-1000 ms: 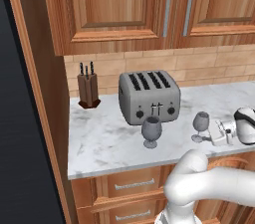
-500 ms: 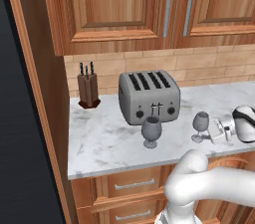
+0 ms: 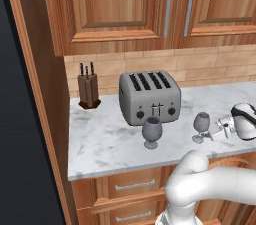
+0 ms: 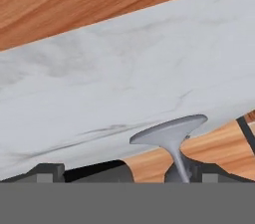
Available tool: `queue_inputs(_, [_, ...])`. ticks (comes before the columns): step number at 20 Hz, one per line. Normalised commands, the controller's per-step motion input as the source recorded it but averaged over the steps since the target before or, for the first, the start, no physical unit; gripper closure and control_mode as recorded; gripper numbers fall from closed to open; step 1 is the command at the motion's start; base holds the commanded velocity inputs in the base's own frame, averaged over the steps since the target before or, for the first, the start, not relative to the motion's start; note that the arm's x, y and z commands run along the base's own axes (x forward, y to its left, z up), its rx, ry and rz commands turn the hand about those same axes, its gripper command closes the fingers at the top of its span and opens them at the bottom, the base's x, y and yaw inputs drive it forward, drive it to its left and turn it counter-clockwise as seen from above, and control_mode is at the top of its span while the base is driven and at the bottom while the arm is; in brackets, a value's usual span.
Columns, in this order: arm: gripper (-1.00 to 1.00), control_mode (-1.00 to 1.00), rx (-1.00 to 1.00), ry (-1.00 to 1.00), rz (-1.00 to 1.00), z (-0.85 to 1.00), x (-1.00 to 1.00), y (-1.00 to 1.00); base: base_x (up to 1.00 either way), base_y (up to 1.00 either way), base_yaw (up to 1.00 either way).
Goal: Retrieve the wine glasses from the counter and place one next to each plate.
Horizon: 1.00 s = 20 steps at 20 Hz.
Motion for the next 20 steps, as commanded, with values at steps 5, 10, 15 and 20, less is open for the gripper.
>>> queue_inputs(5, [-1.0, -1.0, 0.0, 0.03, -0.01, -0.21, 0.0, 0.23, 0.0, 0.0, 0.0])
queue_inputs(10, [-1.0, -1.0, 0.0, 0.03, -0.01, -0.34, -0.02, 0.46, 0.0, 0.0, 0.0])
queue_inputs(15, [-1.0, -1.0, 0.0, 0.01, -0.02, -0.28, -0.01, 0.47, 0.0, 0.0, 0.0])
queue_inputs(20, [-1.0, -1.0, 0.0, 0.0, -0.01, -0.21, 0.0, 0.46, 0.0, 0.0, 0.0])
